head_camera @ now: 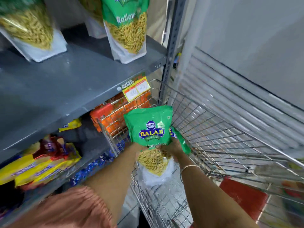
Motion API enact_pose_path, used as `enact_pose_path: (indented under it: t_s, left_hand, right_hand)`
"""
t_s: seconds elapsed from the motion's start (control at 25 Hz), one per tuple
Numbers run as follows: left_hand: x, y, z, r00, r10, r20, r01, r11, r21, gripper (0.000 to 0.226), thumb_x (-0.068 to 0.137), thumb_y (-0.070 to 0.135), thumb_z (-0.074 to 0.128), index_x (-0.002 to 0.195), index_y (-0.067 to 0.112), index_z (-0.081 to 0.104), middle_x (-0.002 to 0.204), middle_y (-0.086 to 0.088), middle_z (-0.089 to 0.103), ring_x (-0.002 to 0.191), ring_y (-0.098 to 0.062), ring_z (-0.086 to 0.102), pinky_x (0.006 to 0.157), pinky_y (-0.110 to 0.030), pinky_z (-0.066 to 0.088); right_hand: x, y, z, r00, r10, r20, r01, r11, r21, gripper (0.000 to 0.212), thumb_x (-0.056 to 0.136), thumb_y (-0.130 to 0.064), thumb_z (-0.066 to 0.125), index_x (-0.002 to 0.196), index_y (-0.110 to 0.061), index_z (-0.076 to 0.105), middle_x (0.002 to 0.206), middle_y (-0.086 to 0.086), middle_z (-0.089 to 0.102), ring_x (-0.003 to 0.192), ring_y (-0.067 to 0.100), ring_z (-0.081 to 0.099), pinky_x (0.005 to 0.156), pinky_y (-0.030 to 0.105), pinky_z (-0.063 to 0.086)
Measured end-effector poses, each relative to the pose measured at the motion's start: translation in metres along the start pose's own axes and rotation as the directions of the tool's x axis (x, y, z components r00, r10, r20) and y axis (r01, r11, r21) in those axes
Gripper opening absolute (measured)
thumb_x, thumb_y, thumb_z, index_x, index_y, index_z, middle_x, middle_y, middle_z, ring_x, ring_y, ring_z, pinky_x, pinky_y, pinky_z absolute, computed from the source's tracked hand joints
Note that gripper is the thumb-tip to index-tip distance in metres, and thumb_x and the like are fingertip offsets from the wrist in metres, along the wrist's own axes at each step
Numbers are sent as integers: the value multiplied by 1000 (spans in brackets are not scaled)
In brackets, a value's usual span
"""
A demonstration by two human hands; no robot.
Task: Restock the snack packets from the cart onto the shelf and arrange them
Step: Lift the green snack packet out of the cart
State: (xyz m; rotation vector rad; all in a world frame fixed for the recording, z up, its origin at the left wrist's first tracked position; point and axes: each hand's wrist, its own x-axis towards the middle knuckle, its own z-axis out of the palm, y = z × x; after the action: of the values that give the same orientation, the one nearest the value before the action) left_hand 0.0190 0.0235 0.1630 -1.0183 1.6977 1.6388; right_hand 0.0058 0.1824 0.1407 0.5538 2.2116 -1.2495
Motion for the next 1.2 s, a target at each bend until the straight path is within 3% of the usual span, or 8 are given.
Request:
enact_pose_path:
  t_s: [0.12, 0.28, 0.4, 0.52, 0.64, 0.8, 1.04, 1.2]
  left_hand:
    - [-41, 37, -4, 982, 128, 141, -124, 992, -41, 41, 84, -15, 50, 125, -12, 42, 44, 4, 68, 55, -2, 61, 48, -2, 46]
    - [-66, 104, -32, 955, 296, 13, -295, 955, -23, 72, 63, -1, 80, 126, -4, 45, 126, -18, 59, 114, -26, 57, 104, -43, 45]
    - [-119, 156, -72, 905, 420, -65, -416, 906, 74, 91, 32, 18, 93, 115, 3, 56, 123, -15, 64, 110, -29, 60, 92, -50, 53]
    - [-164, 192, -130, 818, 536, -208, -534, 843, 67, 64, 52, 10, 88, 109, 3, 60, 112, -9, 68, 102, -25, 63, 70, -37, 61]
    - [-187, 204, -181, 739, 592, -322, -606, 792, 66, 49, 63, 7, 82, 108, 6, 62, 116, -17, 68, 104, -31, 64, 87, -51, 55]
    - [-183, 210, -234, 605, 587, -538, -641, 760, 107, 46, 64, 8, 81, 106, 3, 65, 112, -19, 70, 99, -31, 67, 85, -46, 57]
    - [-168, 205, -269, 503, 605, -617, -656, 732, 183, 42, 68, 4, 78, 107, 0, 64, 113, -19, 70, 95, -26, 65, 75, -29, 47]
    - [-167, 193, -258, 415, 610, -675, -678, 702, 218, 58, 69, 19, 77, 116, 0, 48, 122, -21, 58, 111, -33, 55, 86, -37, 45]
  right_hand:
    - [-35, -49, -31, 990, -130, -55, 135, 985, 108, 58, 57, -13, 84, 107, 0, 59, 91, 9, 67, 63, 12, 62, 54, 24, 51]
    - [-97, -139, -67, 946, -300, -122, 321, 919, 228, 61, 62, 6, 76, 117, 2, 52, 104, 12, 62, 92, 23, 59, 84, 35, 51]
    - [-124, -199, -73, 884, -438, -162, 464, 862, 202, 65, 56, -2, 82, 114, -2, 55, 112, 19, 66, 92, 25, 63, 88, 41, 53]
    - [-145, -262, -52, 823, -547, -153, 568, 799, 197, 65, 54, -7, 84, 112, -1, 55, 110, 21, 66, 96, 30, 64, 85, 36, 55]
    - [-154, -319, -14, 726, -670, -158, 688, 703, 180, 44, 59, -2, 80, 98, -3, 60, 100, 15, 63, 87, 25, 63, 69, 24, 52]
    - [-142, -368, 36, 697, -714, -71, 716, 686, 131, 96, 53, -25, 86, 133, -1, 37, 134, 17, 50, 125, 32, 46, 107, 48, 39]
    - [-100, -384, 87, 621, -781, -66, 774, 599, 203, 64, 52, -20, 85, 109, -13, 57, 112, 16, 68, 105, 31, 63, 93, 54, 50]
    - [-79, -376, 89, 634, -772, 42, 742, 624, 245, 82, 47, -28, 87, 118, -13, 49, 118, 15, 64, 108, 30, 61, 95, 52, 49]
